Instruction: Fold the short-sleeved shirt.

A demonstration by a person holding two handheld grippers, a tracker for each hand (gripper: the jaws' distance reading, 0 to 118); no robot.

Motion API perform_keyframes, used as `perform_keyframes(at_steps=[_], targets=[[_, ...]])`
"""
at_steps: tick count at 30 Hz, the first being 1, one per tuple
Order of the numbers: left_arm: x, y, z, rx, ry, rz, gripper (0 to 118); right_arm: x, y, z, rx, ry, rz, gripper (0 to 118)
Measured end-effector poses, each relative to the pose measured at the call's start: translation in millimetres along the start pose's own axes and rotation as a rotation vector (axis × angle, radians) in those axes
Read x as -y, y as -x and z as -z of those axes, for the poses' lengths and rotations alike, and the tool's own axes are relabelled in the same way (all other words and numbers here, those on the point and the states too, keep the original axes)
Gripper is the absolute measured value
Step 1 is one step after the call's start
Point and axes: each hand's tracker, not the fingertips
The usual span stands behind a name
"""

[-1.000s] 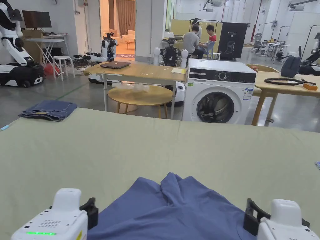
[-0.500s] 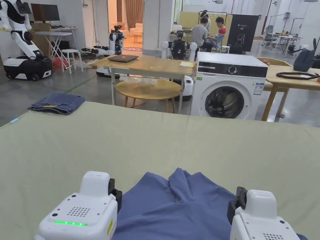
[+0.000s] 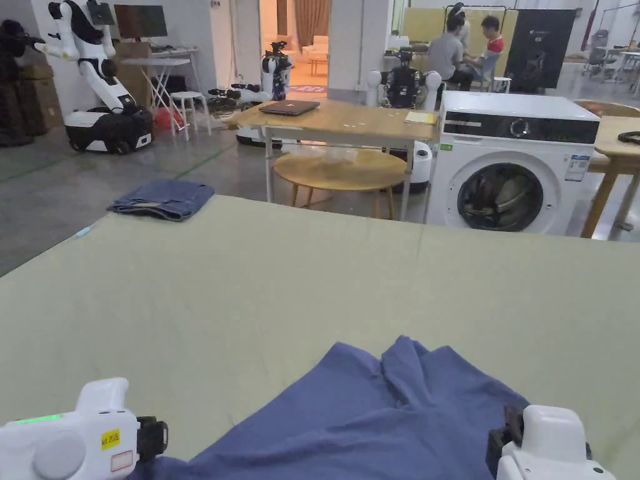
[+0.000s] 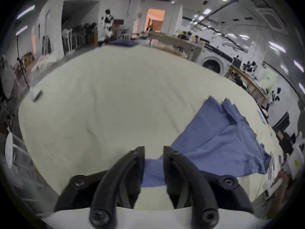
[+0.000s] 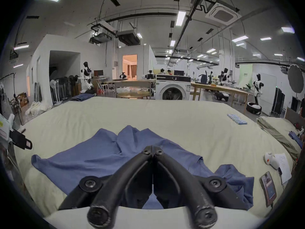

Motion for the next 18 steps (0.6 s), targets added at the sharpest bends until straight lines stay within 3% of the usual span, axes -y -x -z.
perform_keyframes(at_steps=[1, 2, 7, 12, 15, 18], targets=[[0, 4, 6, -0.019, 0.027, -0.011, 41, 1, 1, 2, -0.001, 0.008, -0.002, 0], [0, 8, 11, -0.043, 0.060, -0.007, 50, 3, 2, 4, -0.003, 0.014, -0.004, 0], [7, 24, 34, -0.078, 0.123, -0.003, 64, 2, 3, 8, -0.007, 0.043, -0.017, 0], [19, 21, 54, -0.134, 0.157, -0.009, 65, 2, 4, 14, -0.008, 0.064, -0.021, 0], [20, 10, 52, -0.192, 0.143, 0.065, 63, 5, 3, 21, -0.013, 0.081, -0.021, 0], [20, 12, 60, -0.190, 0.135, 0.071, 48, 6, -1, 31, -0.021, 0.098, -0.012, 0]])
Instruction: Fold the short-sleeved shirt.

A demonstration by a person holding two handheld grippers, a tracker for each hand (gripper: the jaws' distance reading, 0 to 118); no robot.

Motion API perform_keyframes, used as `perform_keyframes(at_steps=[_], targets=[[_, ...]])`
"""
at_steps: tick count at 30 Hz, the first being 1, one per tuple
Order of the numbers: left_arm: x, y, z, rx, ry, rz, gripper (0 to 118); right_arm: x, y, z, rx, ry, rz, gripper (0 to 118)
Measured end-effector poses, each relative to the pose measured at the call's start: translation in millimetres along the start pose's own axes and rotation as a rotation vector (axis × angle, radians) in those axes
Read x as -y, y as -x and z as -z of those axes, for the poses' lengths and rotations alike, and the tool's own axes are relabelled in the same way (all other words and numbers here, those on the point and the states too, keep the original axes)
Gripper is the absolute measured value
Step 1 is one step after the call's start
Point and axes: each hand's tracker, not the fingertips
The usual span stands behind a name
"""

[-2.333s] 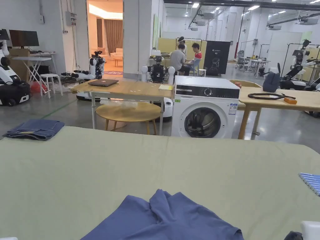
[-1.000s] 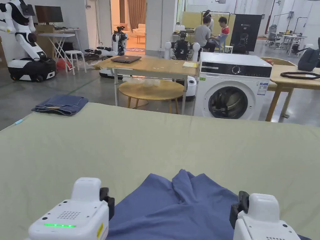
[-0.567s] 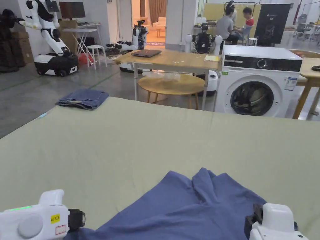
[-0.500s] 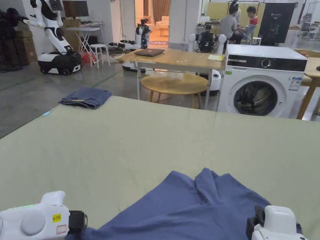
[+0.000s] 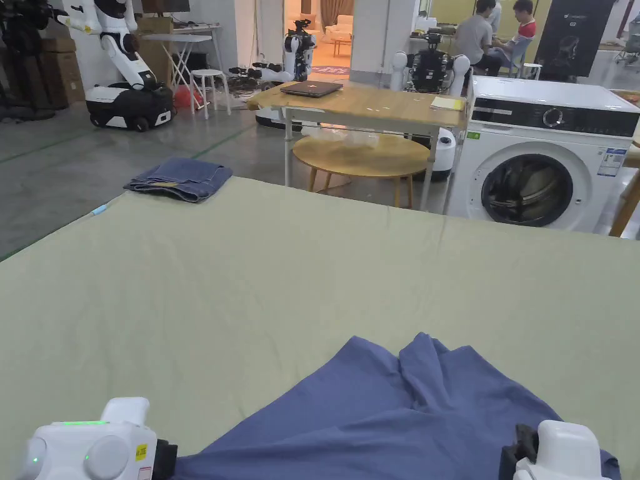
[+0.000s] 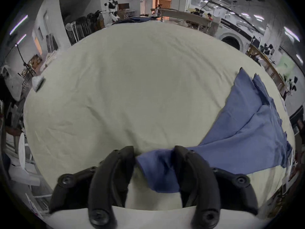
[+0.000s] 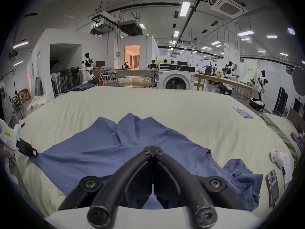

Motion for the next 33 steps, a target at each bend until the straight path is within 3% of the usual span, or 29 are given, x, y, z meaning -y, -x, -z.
perform_keyframes(at_steps=[2, 3, 6, 8, 10, 12, 19, 22, 28, 30, 31, 33], targets=[[2, -2, -4, 0.028, -0.014, 0.002, 21, -5, -5, 10, -0.007, 0.024, 0.004, 0], [3, -3, -4, 0.094, -0.021, -0.018, 1, -9, -9, 18, -0.010, 0.043, 0.002, 0], [8, -5, -8, 0.067, -0.024, 0.019, 0, -23, -28, 56, -0.034, 0.117, -0.008, 1], [11, -3, -14, 0.078, -0.039, 0.009, 0, -36, -41, 86, -0.032, 0.198, -0.039, 18], [13, 0, -17, 0.088, -0.048, 0.001, 0, -46, -56, 121, -0.023, 0.263, -0.073, 48], [16, 1, -20, 0.092, -0.056, 0.000, 0, -55, -69, 153, -0.036, 0.350, -0.093, 66], [24, -3, -30, 0.099, -0.058, -0.021, 0, -60, -94, 230, -0.051, 0.515, -0.163, 72], [24, -3, -28, 0.099, -0.056, -0.035, 0, -61, -87, 229, -0.061, 0.540, -0.177, 72], [20, -7, -32, 0.088, -0.057, -0.026, 0, -53, -82, 241, -0.100, 0.563, -0.156, 53], [19, -9, -35, 0.087, -0.062, -0.022, 0, -52, -84, 249, -0.096, 0.554, -0.128, 32], [19, -10, -36, 0.088, -0.064, -0.019, 0, -53, -85, 246, -0.103, 0.546, -0.127, 0], [19, -11, -37, 0.084, -0.067, -0.014, 0, -52, -87, 243, -0.103, 0.542, -0.113, 0]])
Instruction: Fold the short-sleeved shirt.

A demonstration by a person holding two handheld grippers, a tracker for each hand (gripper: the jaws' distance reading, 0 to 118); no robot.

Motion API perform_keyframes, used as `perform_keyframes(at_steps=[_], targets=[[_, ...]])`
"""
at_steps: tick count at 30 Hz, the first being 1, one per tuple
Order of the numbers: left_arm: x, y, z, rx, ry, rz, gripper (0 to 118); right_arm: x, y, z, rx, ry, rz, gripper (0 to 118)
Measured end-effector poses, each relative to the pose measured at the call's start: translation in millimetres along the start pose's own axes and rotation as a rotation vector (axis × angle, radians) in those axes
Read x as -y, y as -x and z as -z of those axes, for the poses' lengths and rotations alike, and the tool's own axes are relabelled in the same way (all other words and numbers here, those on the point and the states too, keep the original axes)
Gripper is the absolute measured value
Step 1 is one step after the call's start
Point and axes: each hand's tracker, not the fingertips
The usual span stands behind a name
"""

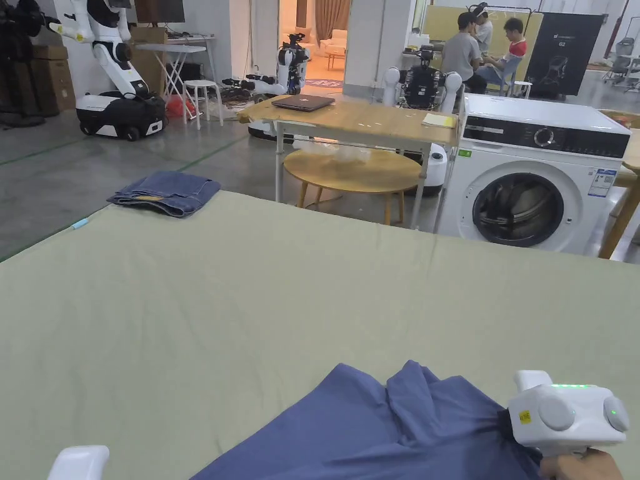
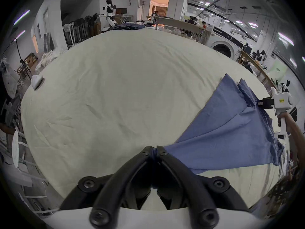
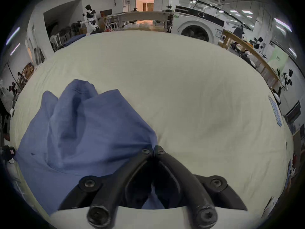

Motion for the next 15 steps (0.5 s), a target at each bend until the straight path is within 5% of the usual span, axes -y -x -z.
perform_keyframes(at_steps=[15], targets=[[-88, -30, -57, 0.099, -0.260, 0.037, 0, -7, -38, -190, 0.145, -0.434, 0.101, 0]])
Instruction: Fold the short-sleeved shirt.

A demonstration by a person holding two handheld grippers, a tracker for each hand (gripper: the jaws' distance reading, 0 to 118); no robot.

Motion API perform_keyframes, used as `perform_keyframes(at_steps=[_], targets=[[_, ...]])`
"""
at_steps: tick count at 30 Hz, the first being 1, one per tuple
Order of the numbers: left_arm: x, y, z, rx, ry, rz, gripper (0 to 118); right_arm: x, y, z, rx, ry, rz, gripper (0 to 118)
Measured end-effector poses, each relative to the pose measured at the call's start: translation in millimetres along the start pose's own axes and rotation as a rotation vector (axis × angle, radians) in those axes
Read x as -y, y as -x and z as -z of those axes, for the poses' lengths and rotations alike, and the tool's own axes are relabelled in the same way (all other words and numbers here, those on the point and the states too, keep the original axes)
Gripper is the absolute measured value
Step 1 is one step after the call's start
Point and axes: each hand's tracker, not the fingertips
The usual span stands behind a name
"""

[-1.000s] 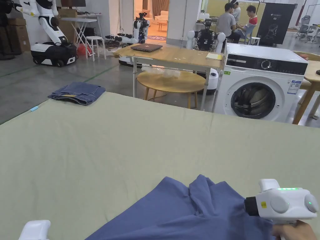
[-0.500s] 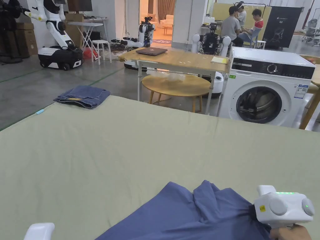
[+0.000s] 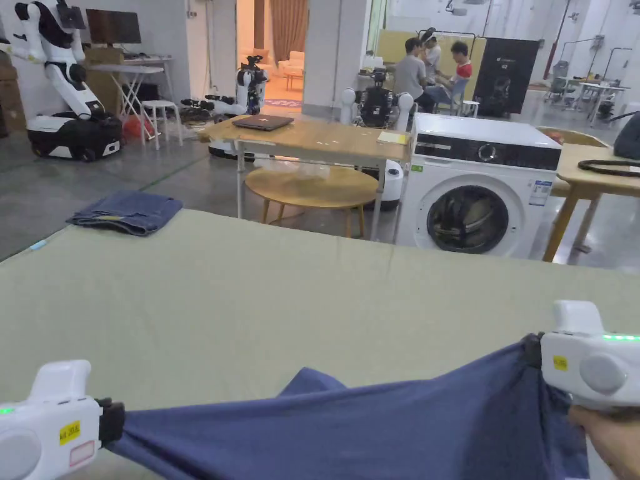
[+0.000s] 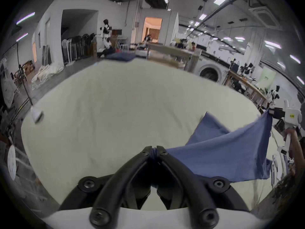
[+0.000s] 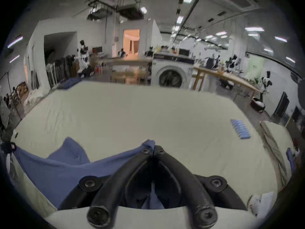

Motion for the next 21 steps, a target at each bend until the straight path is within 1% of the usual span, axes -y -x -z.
perform_keyframes(at_steps=[2, 4, 6, 8, 10, 11, 14, 17, 21], targets=[[-38, -13, -1, 0.026, -0.053, 0.033, 0, -25, -13, -29, 0.044, -0.072, 0.004, 0], [-78, -29, -5, 0.040, -0.104, 0.069, 0, -47, -26, -51, 0.082, -0.139, 0.029, 0], [-122, -44, -12, 0.046, -0.142, 0.105, 0, -70, -38, -70, 0.104, -0.186, 0.058, 0], [-164, -60, -19, 0.062, -0.192, 0.118, 0, -91, -48, -88, 0.138, -0.228, 0.062, 0], [-197, -77, -27, 0.058, -0.215, 0.129, 0, -112, -58, -98, 0.159, -0.278, 0.055, 0], [-215, -86, -30, 0.057, -0.251, 0.136, 0, -123, -62, -105, 0.170, -0.292, 0.063, 0], [-264, -103, -31, 0.062, -0.268, 0.145, 0, -154, -72, -122, 0.198, -0.342, 0.082, 0], [-304, -119, -33, 0.039, -0.296, 0.178, 0, -185, -81, -126, 0.209, -0.365, 0.104, 0], [-351, -132, -33, 0.030, -0.329, 0.203, 0, -220, -87, -125, 0.239, -0.400, 0.093, 0]])
